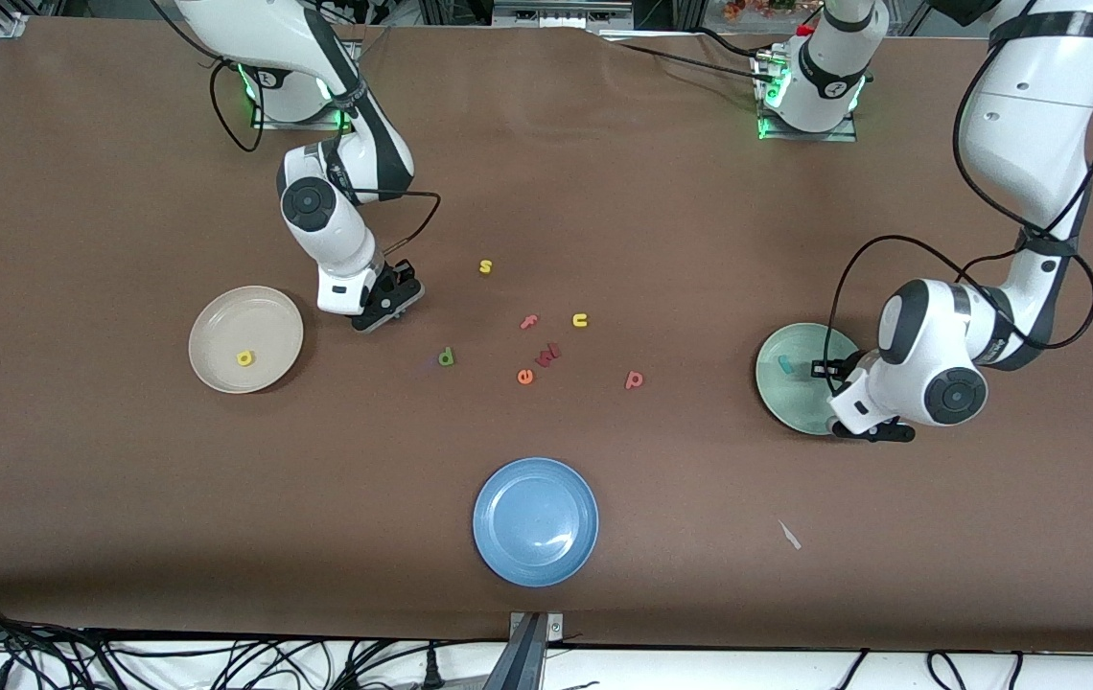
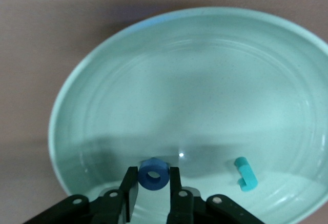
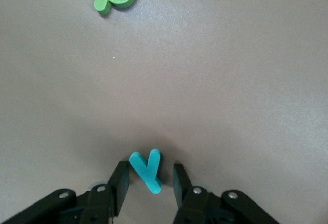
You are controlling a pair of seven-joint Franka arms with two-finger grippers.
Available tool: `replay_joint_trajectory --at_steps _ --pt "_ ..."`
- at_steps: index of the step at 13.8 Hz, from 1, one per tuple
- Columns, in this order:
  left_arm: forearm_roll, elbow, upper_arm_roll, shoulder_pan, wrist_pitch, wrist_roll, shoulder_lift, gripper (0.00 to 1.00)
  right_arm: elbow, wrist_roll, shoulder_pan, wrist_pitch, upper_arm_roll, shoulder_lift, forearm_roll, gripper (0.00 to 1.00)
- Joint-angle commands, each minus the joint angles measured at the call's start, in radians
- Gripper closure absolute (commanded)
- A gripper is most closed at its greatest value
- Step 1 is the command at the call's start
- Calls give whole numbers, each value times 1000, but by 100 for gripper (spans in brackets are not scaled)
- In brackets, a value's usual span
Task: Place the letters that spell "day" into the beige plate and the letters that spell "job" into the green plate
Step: 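Carry the blue o to the green plate while the right gripper grasps the y, then release the blue o with the left gripper while the right gripper places the y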
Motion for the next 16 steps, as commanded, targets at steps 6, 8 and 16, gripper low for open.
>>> replay_joint_trajectory --at_steps 6,8,16 --pt "12 11 -77 -10 -126 -28 -125 0 8 2 14 31 4 28 15 84" --pt "11 14 -144 -10 -131 -111 -143 0 17 1 12 28 2 23 16 93" --pt "18 164 -208 -235 -82 -239 -58 0 60 10 6 -190 -197 -95 21 100"
